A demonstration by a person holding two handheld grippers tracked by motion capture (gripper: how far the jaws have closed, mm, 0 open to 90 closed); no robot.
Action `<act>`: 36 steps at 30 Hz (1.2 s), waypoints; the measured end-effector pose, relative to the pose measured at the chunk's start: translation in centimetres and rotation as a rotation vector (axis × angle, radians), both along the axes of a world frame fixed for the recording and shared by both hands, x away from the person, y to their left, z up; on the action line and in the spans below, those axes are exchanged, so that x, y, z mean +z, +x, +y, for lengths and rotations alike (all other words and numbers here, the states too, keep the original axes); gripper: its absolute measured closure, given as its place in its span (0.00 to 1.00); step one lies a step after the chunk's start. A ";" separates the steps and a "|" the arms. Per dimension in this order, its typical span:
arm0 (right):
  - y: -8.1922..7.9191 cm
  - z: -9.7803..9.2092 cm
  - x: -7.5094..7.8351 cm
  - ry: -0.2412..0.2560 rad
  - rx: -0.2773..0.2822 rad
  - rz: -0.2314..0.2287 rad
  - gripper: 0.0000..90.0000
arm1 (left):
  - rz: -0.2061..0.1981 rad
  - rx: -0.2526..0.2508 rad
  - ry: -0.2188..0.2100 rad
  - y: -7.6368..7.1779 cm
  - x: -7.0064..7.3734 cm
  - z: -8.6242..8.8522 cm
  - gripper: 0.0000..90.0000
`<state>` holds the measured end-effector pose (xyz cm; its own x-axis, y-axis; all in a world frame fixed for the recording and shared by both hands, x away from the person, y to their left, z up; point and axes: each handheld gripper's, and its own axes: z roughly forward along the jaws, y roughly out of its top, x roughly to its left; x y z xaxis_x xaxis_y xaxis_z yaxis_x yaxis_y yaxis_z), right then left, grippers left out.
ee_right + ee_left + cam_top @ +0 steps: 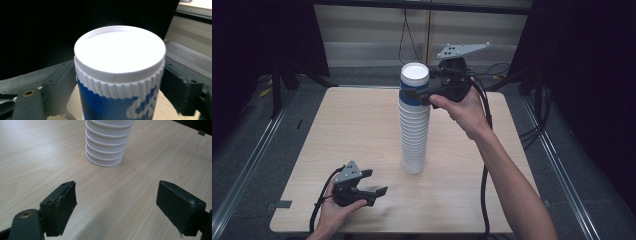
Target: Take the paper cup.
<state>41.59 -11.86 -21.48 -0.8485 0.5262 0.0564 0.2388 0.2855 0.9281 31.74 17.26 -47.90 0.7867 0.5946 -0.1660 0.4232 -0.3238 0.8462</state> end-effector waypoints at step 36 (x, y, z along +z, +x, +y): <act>-0.4 0.2 2.3 0.011 -0.030 -0.067 0.28 | 0.025 -0.006 0.017 0.1 -0.2 -0.2 0.20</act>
